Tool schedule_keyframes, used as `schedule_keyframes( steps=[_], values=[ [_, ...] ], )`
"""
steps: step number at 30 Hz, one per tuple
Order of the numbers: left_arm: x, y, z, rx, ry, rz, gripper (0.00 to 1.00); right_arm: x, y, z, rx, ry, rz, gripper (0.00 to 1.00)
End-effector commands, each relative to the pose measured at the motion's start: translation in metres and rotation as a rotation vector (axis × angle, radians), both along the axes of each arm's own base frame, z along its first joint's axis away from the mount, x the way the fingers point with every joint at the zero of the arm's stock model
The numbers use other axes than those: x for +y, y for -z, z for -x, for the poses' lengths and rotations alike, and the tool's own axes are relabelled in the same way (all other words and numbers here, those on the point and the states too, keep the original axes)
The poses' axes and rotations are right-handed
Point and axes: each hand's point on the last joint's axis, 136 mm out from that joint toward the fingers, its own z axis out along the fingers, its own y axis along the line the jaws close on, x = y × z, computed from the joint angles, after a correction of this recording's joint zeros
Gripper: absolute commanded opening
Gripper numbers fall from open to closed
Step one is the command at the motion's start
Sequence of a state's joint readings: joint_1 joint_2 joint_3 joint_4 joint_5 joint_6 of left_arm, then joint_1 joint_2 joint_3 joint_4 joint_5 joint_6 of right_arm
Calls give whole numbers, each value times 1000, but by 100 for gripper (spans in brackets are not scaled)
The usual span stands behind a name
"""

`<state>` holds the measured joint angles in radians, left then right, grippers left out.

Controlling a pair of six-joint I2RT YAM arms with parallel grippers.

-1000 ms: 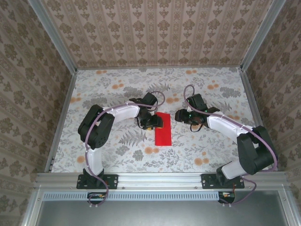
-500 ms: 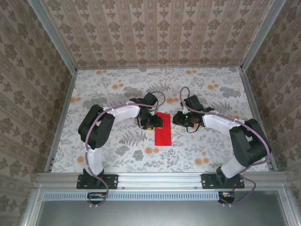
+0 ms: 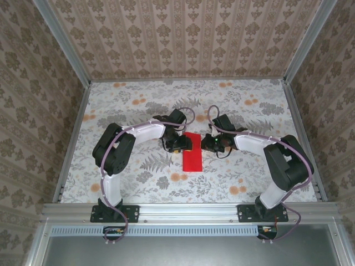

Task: Fold a paper plane with a square sheet of paper (fold left side to right side)
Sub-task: Hold the square sheet of paper at the center of the table.

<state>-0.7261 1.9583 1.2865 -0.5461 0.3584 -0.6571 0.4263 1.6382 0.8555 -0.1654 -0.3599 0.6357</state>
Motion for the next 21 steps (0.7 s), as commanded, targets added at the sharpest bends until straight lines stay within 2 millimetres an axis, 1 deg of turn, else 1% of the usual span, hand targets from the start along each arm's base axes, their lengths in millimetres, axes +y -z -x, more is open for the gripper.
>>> schedule_keyframes(
  steps=[1, 6, 15, 19, 21],
  values=[
    [7, 32, 15, 60, 26, -80, 56, -3, -11, -2, -29, 11, 14, 14],
    [7, 33, 16, 64, 24, -83, 56, 1, -10, -1, -20, 0, -3, 14],
    [8, 34, 16, 68, 24, -88, 56, -3, -16, -4, -51, 15, 17, 14],
    [8, 34, 16, 68, 24, -87, 56, 7, -11, -2, -19, -22, -20, 13],
    [8, 34, 16, 69, 24, -89, 56, 16, -8, -1, -6, -44, -37, 10]
  ],
)
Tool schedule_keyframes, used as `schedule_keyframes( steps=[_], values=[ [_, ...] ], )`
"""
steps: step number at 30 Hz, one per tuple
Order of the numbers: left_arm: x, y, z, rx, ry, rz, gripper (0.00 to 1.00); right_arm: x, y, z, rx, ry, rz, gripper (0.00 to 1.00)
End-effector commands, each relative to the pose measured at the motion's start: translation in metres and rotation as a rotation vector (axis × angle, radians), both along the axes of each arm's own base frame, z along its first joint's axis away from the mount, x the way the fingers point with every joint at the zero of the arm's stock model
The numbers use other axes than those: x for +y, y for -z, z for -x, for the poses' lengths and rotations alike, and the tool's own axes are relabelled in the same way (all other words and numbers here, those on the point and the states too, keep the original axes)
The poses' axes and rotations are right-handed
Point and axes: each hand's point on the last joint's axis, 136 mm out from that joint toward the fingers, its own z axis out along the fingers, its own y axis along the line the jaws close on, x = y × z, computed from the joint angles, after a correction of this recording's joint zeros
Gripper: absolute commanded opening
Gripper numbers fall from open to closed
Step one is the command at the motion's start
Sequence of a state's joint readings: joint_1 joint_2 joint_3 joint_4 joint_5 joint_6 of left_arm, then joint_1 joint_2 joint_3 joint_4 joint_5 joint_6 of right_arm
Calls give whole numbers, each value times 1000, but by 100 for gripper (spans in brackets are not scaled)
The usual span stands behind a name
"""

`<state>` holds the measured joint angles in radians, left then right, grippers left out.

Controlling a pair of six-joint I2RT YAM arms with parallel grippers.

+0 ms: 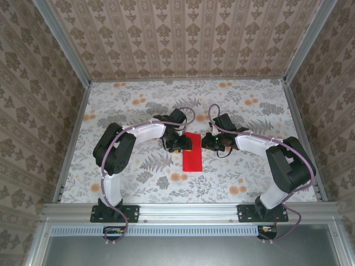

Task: Fold a paper plane with a square sheet of paper (fold left side to right side)
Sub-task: Hold the square sheet of paper at the center of the table, then first fold the square sheet of paper in half at the center of the table.

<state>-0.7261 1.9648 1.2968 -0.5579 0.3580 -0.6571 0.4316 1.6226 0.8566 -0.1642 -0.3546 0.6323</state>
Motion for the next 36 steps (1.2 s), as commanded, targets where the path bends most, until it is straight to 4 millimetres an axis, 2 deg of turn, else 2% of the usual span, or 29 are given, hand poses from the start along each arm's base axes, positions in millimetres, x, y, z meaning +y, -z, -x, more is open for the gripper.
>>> schedule_keyframes(
  steps=[1, 7, 21, 25, 32, 36],
  values=[
    [8, 34, 17, 64, 25, -83, 56, 18, -1, 0, 21, -45, -36, 10],
    [8, 34, 17, 64, 26, -85, 56, 26, 13, -1, 60, -61, -21, 8],
    [7, 28, 15, 44, 33, -78, 56, 9, 54, 18, 223, -40, 96, 8],
    [4, 4, 6, -18, 34, -25, 58, 4, 63, 26, 264, -37, 126, 8],
    [6, -60, -15, -164, 10, 127, 62, 1, 69, 31, 294, -39, 144, 8],
    [0, -83, -13, -207, 30, 221, 59, 1, 71, 32, 299, -39, 144, 8]
  ],
)
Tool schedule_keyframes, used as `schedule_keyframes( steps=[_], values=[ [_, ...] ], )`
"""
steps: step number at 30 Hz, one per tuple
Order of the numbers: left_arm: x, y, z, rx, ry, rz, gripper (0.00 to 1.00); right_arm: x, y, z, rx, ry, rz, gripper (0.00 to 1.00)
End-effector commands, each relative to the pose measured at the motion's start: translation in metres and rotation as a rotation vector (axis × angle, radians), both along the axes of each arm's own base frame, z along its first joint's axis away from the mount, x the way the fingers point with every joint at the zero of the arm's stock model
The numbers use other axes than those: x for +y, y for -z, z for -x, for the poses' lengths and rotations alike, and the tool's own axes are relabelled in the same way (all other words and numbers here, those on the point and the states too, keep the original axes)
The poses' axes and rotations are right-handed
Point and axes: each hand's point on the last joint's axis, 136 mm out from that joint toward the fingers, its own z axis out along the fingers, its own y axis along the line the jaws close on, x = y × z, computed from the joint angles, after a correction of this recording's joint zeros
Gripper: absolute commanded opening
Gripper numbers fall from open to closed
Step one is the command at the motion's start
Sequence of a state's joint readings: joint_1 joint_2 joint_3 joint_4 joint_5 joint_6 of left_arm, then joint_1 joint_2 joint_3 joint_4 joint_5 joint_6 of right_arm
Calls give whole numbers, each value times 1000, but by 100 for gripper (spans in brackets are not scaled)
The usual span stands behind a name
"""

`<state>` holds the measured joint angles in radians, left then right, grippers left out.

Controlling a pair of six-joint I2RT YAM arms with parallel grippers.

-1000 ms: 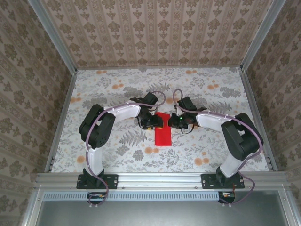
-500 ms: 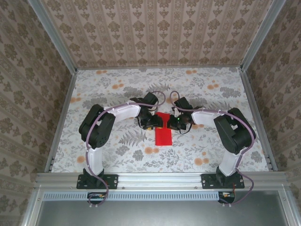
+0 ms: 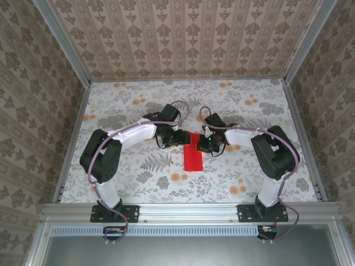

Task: Fold a paper plane with a square sheet of paper (fold left side to right side)
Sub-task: First fold the square sheet of paper in half at the center of the table.

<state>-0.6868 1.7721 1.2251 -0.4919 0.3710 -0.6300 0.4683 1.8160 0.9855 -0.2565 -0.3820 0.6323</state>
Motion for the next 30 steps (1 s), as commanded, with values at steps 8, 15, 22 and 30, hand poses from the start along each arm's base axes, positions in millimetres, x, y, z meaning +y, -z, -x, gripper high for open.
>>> schedule_keyframes(
  steps=[8, 15, 22, 30],
  values=[
    [-39, -12, 20, 46, 108, 278, 27, -20, 34, 30, 143, 1, 107, 8],
    [-38, 26, 27, 112, 112, 209, 20, -20, 35, 31, 146, -1, 108, 8],
    [-19, 63, 36, 149, 93, 98, 17, -24, 38, 34, 157, -7, 130, 8],
    [2, 83, 41, 166, 56, 30, 13, -27, 40, 37, 173, -14, 150, 8]
  ],
)
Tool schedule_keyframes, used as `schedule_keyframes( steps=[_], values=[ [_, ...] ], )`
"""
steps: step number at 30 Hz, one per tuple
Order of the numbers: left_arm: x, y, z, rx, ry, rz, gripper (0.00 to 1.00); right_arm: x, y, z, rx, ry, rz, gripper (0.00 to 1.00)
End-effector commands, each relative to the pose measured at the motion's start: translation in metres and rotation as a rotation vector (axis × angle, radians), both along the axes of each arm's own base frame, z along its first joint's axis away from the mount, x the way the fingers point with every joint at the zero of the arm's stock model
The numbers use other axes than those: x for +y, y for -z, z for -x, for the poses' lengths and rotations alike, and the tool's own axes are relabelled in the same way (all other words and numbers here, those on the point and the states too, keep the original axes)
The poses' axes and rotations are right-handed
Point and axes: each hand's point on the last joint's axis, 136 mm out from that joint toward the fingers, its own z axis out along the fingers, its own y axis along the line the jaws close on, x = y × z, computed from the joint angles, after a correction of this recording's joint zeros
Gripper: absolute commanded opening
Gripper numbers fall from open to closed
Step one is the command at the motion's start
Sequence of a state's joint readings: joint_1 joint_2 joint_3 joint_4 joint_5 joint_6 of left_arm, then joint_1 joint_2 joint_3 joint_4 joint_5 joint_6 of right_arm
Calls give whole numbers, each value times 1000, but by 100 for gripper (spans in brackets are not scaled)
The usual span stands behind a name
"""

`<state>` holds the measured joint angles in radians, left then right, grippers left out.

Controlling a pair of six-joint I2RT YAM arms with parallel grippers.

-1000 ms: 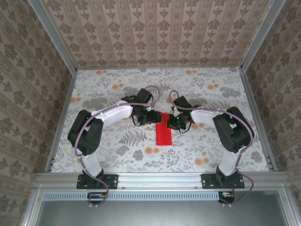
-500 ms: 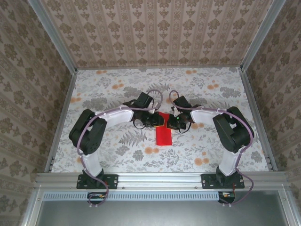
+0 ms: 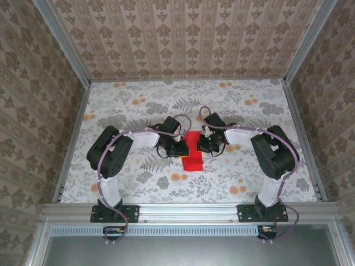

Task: Fold a paper plane with a square sheet of paper (fold left side to right side)
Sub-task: First fold the square sheet of paper in half at the center of the table.

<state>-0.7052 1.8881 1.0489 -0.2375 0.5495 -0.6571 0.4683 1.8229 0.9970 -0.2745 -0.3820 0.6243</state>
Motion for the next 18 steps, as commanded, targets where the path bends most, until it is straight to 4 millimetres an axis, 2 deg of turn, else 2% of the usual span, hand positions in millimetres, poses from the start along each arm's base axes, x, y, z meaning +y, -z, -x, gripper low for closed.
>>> schedule_keyframes(
  steps=[1, 13, 16, 18],
  values=[
    [20, 19, 5, 17, -14, -77, 13, -27, 40, 37, 164, -9, 146, 8],
    [52, 19, 8, 28, -74, -101, 11, -29, 42, 39, 173, -11, 157, 8],
    [55, 10, 4, 8, -83, -85, 11, -28, 42, 38, 172, -11, 151, 8],
    [51, -3, -2, -32, -77, -55, 11, -26, 41, 38, 170, -13, 145, 8]
  ],
)
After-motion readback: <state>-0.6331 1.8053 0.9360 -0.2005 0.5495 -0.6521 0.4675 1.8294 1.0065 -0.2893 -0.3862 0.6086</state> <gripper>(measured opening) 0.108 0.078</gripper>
